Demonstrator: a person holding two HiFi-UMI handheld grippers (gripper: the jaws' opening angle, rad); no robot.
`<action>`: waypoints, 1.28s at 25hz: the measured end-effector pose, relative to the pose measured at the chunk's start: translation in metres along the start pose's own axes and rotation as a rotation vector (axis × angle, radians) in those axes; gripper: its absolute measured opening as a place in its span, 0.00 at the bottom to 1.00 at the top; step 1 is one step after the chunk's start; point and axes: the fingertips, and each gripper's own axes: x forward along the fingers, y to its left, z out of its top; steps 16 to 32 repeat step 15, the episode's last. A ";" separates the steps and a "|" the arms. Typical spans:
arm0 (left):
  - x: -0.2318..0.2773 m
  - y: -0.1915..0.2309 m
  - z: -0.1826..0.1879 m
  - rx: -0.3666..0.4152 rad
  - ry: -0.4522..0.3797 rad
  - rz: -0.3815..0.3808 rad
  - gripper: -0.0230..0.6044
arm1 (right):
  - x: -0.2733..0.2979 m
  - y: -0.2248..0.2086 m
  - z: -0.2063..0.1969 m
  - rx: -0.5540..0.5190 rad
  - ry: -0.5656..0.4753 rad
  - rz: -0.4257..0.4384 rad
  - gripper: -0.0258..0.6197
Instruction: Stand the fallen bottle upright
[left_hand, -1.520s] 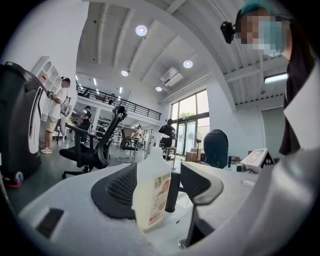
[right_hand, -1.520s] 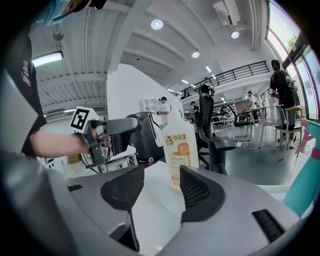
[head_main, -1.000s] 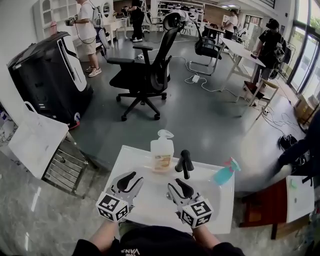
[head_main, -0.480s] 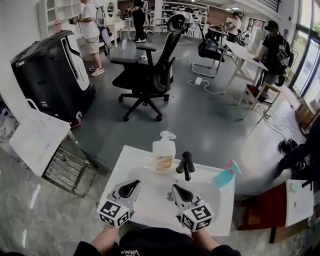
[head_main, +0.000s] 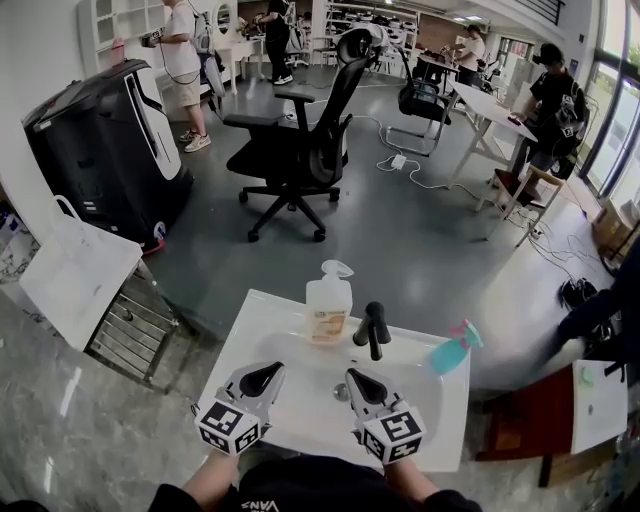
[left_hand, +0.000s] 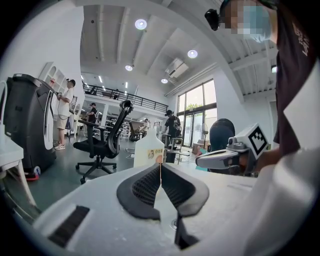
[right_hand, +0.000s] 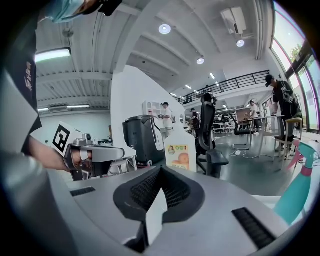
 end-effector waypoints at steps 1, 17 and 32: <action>0.000 0.000 0.000 -0.001 0.001 0.000 0.07 | 0.000 0.000 0.000 0.001 0.001 0.000 0.04; 0.004 0.001 -0.005 -0.008 0.018 -0.008 0.07 | 0.004 -0.001 0.001 -0.003 0.013 0.000 0.04; 0.004 0.001 -0.005 -0.008 0.018 -0.008 0.07 | 0.004 -0.001 0.001 -0.003 0.013 0.000 0.04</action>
